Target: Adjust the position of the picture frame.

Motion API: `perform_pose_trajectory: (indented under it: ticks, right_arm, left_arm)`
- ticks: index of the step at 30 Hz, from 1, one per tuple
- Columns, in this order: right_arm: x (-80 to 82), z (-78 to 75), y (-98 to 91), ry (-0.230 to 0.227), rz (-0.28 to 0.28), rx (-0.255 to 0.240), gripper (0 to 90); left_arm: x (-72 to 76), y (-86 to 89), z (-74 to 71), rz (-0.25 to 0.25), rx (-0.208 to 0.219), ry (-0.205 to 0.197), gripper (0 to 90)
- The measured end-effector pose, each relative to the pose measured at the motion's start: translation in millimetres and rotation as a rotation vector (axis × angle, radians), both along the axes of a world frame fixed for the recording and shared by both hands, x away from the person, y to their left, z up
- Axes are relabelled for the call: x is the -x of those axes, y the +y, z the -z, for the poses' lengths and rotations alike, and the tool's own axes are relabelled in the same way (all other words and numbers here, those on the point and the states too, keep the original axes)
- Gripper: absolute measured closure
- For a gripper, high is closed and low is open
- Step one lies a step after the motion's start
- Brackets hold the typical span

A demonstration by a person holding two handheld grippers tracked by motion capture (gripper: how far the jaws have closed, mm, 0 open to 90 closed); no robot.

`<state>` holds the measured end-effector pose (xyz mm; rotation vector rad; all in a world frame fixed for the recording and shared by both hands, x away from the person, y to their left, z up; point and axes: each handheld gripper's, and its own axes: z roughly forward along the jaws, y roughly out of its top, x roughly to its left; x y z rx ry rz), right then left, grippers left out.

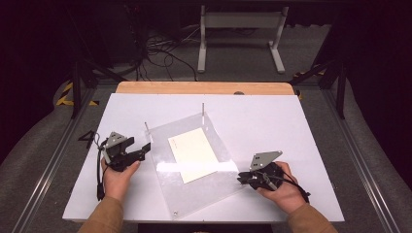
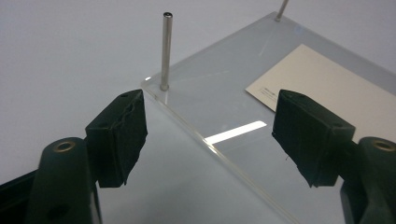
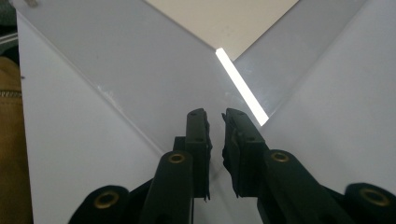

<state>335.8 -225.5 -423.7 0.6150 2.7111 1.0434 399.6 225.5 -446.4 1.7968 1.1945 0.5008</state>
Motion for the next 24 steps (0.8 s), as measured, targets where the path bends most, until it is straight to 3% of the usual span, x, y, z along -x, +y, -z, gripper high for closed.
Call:
perform_pose_trajectory:
  ticks: [4, 8, 10, 13, 16, 18, 19, 21, 22, 24]
  right_arm:
    - [1.7, -6.4, -8.8, -0.021, 0.026, -0.060, 77.6]
    - [3.2, -7.0, -15.8, -0.026, 0.044, -0.073, 76.3]
    - [3.9, -6.4, -18.1, -0.027, 0.051, -0.079, 75.8]
    - [5.6, -5.9, -20.0, -0.028, 0.054, -0.082, 75.1]
    - [7.0, -5.7, -21.6, -0.029, 0.057, -0.086, 74.2]
    - [7.5, -5.8, -22.0, -0.029, 0.060, -0.087, 73.9]
    - [7.9, -5.8, -23.0, -0.032, 0.063, -0.090, 73.1]
    - [8.8, -5.3, -24.7, -0.031, 0.069, -0.092, 72.3]
    - [9.4, -4.9, -25.6, -0.030, 0.072, -0.092, 72.2]
    - [10.7, -4.4, -27.0, -0.030, 0.075, -0.094, 72.2]
  left_arm:
    - [-20.6, 0.4, 2.3, -0.024, -0.009, 0.026, 33.2]
    - [-37.1, -3.2, 3.0, -0.068, -0.055, 0.037, 36.9]
    - [-45.0, -9.4, 2.6, -0.055, -0.084, 0.046, 39.2]
    - [-54.1, -18.8, 2.4, -0.048, -0.130, 0.018, 47.3]
    - [-62.9, -22.4, 4.7, -0.071, -0.168, 0.028, 54.6]
    - [-64.5, -23.4, 5.3, -0.082, -0.171, 0.017, 64.9]
    - [-65.1, -24.3, 4.8, -0.085, -0.182, 0.008, 64.9]
    - [-64.6, -26.0, 2.5, -0.083, -0.189, -0.006, 80.0]
    - [-65.0, -25.3, 1.8, -0.082, -0.187, -0.003, 83.2]
    - [-66.6, -22.2, 2.1, -0.076, -0.143, 0.009, 84.5]
